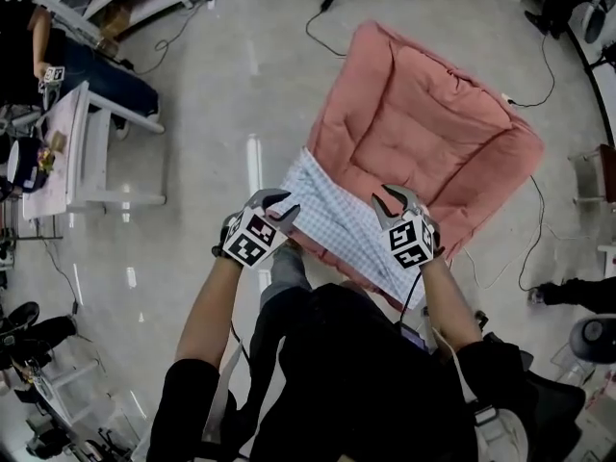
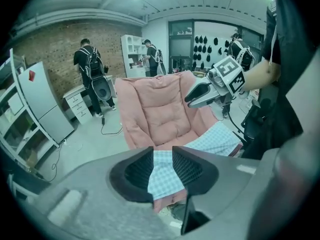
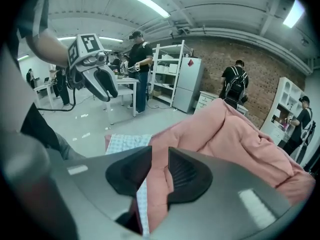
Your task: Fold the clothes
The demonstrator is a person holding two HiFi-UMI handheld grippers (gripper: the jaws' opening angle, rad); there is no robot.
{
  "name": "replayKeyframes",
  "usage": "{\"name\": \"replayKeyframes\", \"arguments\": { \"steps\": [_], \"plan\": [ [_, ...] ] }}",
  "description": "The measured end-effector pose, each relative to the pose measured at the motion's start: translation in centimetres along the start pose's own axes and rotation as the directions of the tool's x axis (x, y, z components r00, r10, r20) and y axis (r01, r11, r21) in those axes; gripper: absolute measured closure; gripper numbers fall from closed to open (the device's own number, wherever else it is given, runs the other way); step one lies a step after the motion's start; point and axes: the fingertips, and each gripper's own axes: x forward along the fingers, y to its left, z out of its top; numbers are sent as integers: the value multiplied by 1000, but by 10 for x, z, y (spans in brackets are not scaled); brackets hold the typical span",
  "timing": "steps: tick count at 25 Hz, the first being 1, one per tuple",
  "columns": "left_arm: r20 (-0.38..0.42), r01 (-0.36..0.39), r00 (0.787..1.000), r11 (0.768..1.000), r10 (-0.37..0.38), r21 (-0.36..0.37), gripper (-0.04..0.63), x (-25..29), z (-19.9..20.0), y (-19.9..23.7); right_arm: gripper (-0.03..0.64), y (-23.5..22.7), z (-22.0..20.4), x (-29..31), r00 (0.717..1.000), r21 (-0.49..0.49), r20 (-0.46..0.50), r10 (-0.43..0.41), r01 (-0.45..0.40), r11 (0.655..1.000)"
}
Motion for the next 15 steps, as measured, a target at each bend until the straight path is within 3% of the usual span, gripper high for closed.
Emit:
{"name": "replayKeyframes", "arguments": {
  "steps": [3, 9, 15],
  "plan": [
    [-13, 25, 1000, 1000, -25, 0, 468, 7, -19, 32, 506, 14, 10, 32, 999, 2, -28, 23, -23, 1000],
    [-16, 173, 985, 983, -173, 58, 471, 34, -53, 113, 525, 36, 19, 118, 985, 105, -170, -3, 22, 994],
    [-62, 309, 951, 935, -303, 172, 479, 88, -70, 196, 526, 37, 24, 196, 956, 217, -290, -46, 113, 970]
  ]
}}
